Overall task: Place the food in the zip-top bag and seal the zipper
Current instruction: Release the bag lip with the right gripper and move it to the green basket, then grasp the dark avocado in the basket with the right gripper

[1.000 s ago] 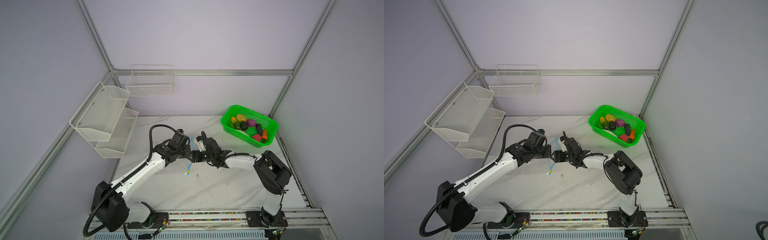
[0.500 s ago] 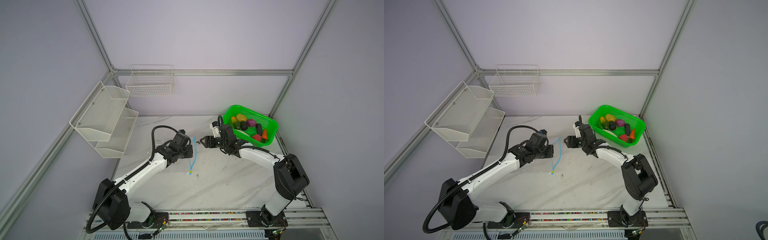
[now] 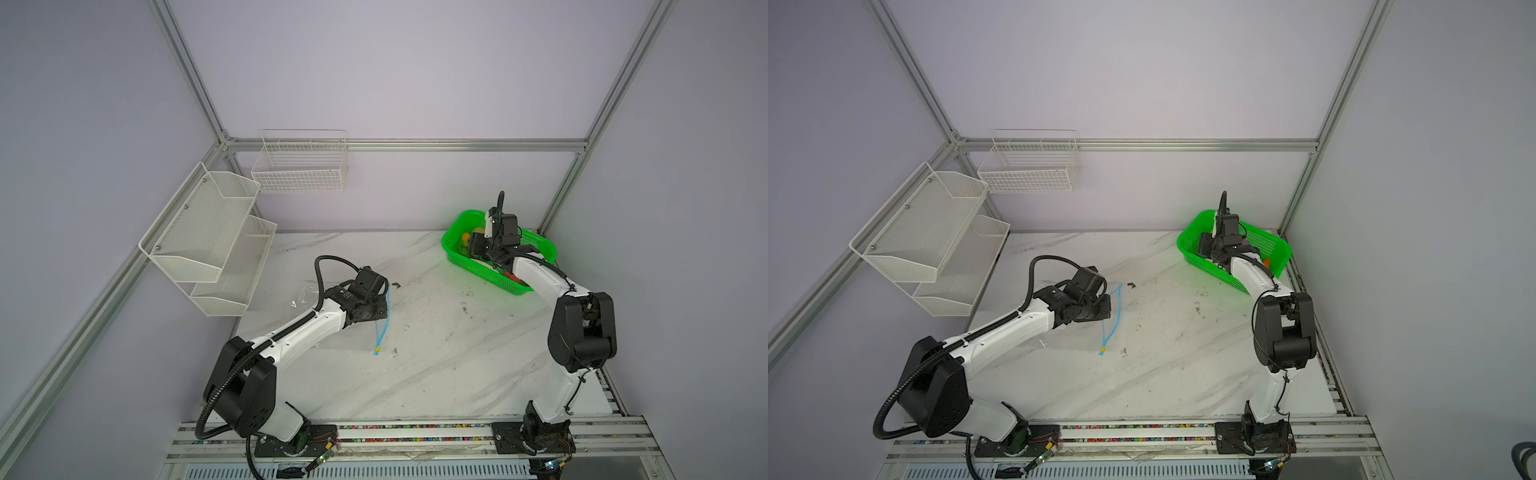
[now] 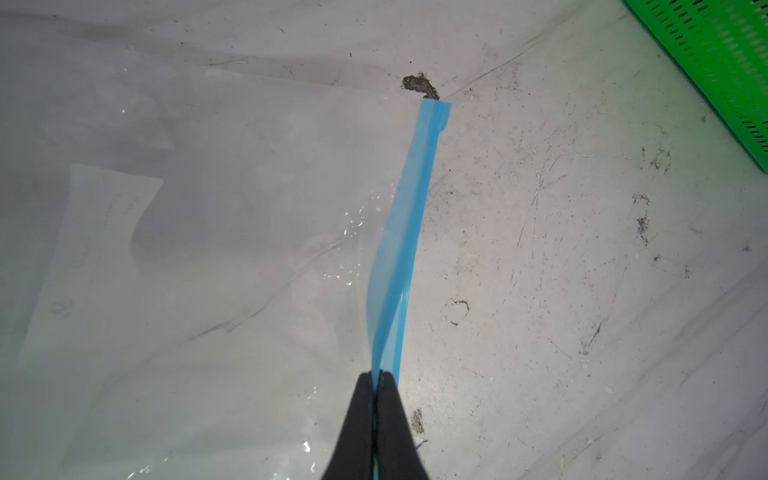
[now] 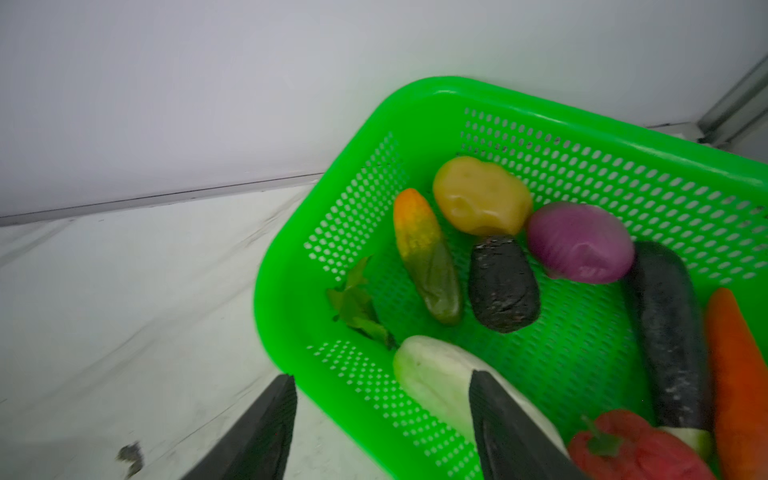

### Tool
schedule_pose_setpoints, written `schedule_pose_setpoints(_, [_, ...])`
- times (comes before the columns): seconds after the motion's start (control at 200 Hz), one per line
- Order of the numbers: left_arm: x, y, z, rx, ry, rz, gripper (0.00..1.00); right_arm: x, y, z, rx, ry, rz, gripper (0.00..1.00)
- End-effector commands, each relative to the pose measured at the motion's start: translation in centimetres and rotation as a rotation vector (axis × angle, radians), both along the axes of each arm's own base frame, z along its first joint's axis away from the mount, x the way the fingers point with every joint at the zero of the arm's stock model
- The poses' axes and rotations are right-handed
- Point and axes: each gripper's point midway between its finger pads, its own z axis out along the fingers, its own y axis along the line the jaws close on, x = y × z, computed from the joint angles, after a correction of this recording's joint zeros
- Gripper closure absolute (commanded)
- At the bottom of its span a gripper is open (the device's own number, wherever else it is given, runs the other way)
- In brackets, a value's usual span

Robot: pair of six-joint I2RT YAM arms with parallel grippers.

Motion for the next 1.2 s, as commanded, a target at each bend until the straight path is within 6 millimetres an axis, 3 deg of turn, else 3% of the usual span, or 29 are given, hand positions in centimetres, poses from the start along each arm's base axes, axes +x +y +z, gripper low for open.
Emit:
schedule_pose_setpoints(0.0, [2.3, -1.4, 4.5, -0.062, -0.100, 0.018, 1.00, 1.7, -2.2, -2.2, -0.082, 0.026, -0.054, 0.33])
schedule_pose_setpoints(0.165, [2.7, -1.7, 4.5, -0.060, -0.097, 0.014, 1.00, 4.7, -4.4, -4.2, -0.135, 0.047, -0.122, 0.34])
schedule_pose_setpoints(0.395, [2.9, -2.3, 3.9, -0.053, -0.082, -0.022, 1.00, 5.5, -7.0, -5.0, -0.202, 0.059, -0.190, 0.35])
schedule_pose_setpoints(0.615, [3.3, -2.7, 3.8, -0.053, -0.077, -0.035, 1.00, 5.8, -7.3, -8.5, -0.186, 0.119, -0.177, 0.36])
schedule_pose_setpoints(0.965, [3.2, -2.8, 3.6, -0.053, -0.069, -0.043, 1.00, 6.5, -7.4, -10.6, -0.157, 0.149, -0.162, 0.38])
schedule_pose_setpoints(1.195, [3.2, -3.0, 3.4, -0.057, -0.061, -0.048, 1.00, 7.0, -7.5, -12.3, -0.155, 0.179, -0.156, 0.33])
